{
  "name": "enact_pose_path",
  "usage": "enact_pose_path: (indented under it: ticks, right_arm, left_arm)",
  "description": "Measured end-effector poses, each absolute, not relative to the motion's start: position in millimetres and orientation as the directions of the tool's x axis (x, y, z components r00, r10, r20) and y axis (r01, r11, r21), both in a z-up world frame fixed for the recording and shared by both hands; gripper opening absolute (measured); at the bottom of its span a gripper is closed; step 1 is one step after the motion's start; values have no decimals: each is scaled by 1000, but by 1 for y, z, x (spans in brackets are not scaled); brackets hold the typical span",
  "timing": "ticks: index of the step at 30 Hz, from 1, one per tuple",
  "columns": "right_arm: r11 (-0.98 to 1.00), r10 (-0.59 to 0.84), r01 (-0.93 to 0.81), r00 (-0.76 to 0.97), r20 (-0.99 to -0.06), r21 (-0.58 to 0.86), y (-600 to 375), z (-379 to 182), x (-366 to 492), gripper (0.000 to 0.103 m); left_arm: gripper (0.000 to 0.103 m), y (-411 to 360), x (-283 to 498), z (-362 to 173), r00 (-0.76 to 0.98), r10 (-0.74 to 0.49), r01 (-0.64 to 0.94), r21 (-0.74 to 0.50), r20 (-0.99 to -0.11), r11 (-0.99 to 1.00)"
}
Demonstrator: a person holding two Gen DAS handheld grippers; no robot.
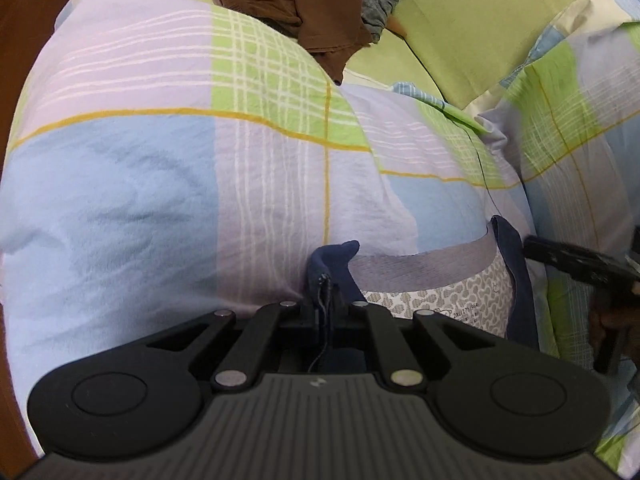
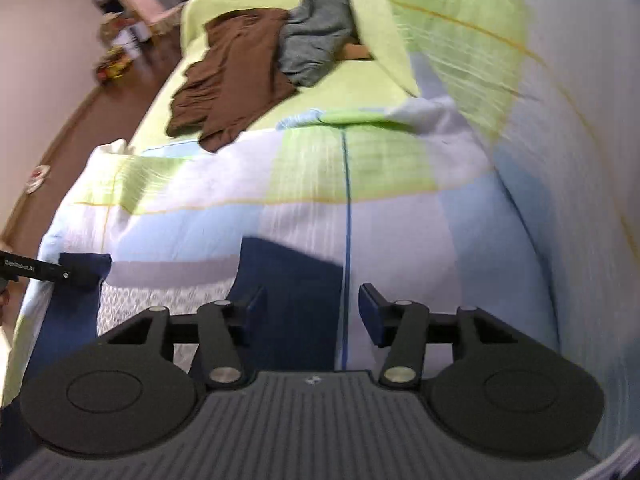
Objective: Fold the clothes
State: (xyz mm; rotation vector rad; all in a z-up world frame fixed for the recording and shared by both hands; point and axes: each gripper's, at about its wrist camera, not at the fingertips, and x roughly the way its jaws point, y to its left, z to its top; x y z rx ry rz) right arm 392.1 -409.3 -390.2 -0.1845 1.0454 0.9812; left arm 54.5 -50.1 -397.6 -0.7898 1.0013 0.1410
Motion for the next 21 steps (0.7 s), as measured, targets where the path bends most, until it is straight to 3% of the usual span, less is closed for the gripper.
enact_pose_path:
  ticks: [7,8,9,10,11,13,21]
  right_arm:
    - [401,561,-874,-3,-828,275,-373,-402,410,57]
    - [382,550,-877,-36,-834,290,-371,-402,411,55]
    - [365,538,-879,-69,-840,306,-369,-403,411,35]
    - [339,524,-886,-102,-846,317,-364,-401,412,9]
    - [330,511,-892,-105,-853,308,-361,-399,412,5]
    - [302,509,-913,-89,-856,274,-356,-390,406,4]
    - [304,624,-947,112,-773,108,-406,-314,350,4]
  left_arm:
    - [11,-45,54,-403,580,-271,-418,-566,-768,711]
    - [10,-45,53,-404,582,-275,-414,-570,-765,710]
    - [10,-45,53,-403,585,-277,-404,-570,-762,715]
    - [8,-46,53,-402,588,-277,-393,-568,-760,724]
    - [8,-47,53,-401,591,-278,-382,-566,-757,730]
    - [1,-49,52,-394,599,-274,-356,-556,-753,751]
    - [1,-109,0,-304,716,-294,-64,-480,-633,875]
